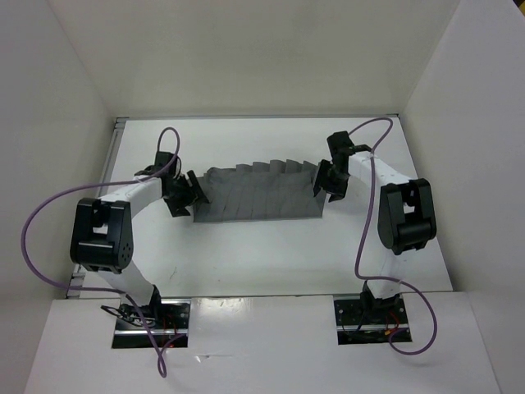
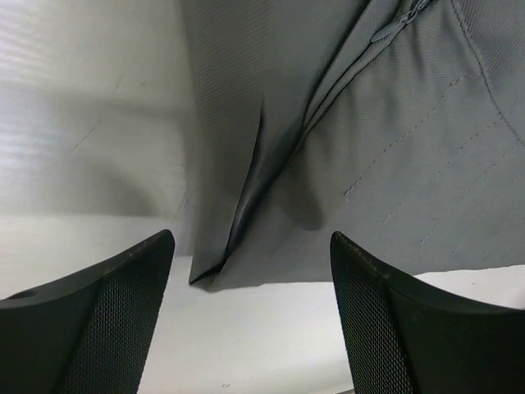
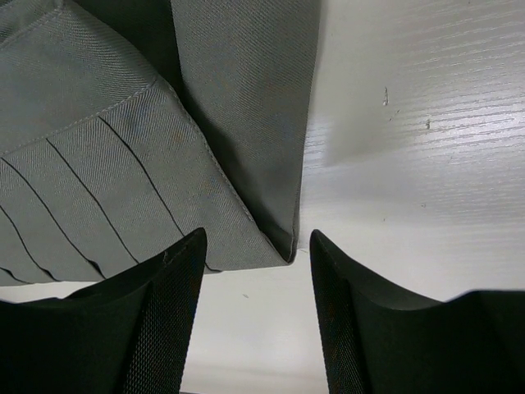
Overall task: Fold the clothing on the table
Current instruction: Fold the skirt
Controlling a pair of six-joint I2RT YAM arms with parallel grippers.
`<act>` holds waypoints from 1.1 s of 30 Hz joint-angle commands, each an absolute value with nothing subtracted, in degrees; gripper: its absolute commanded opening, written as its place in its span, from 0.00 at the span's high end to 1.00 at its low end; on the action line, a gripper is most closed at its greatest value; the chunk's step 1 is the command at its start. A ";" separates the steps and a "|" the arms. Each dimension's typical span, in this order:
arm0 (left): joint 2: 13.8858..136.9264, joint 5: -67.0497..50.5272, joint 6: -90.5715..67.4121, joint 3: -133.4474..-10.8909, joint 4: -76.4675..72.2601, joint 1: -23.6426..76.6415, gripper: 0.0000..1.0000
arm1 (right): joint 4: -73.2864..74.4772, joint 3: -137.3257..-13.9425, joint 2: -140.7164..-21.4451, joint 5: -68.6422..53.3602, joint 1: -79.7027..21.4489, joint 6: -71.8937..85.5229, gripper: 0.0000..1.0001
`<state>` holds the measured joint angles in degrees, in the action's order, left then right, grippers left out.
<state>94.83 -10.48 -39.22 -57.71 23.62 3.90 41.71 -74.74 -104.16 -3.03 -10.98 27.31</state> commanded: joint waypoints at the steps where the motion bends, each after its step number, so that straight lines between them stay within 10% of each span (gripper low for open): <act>1: 97.73 -15.27 -39.63 -56.43 18.65 4.13 0.16 | 42.89 -76.82 -102.39 -2.90 -10.90 26.28 0.41; 6: 101.16 -18.90 -39.64 -56.43 17.40 4.66 0.21 | 43.42 -76.82 -101.87 -2.90 -10.90 26.28 0.41; 8: 101.16 -19.85 -39.03 -56.43 16.62 4.66 0.42 | 43.95 -77.43 -101.16 -3.68 -10.90 26.28 0.41; 11: 101.16 -22.06 -39.63 -55.28 15.38 4.66 1.00 | 45.08 -78.66 -99.85 -7.02 -12.03 24.36 0.41; 17: 101.69 -20.31 -38.50 -57.91 16.61 4.66 1.00 | 48.42 -83.57 -101.24 -21.78 -17.04 15.32 0.42; 24: 103.00 -18.98 -37.27 -64.95 19.78 4.66 1.00 | 51.24 -89.20 -113.19 -25.57 -25.22 13.45 0.87; 33: 103.54 -18.98 -36.74 -66.80 20.83 4.66 1.00 | 48.16 -97.72 -121.71 -34.88 -27.25 13.45 1.00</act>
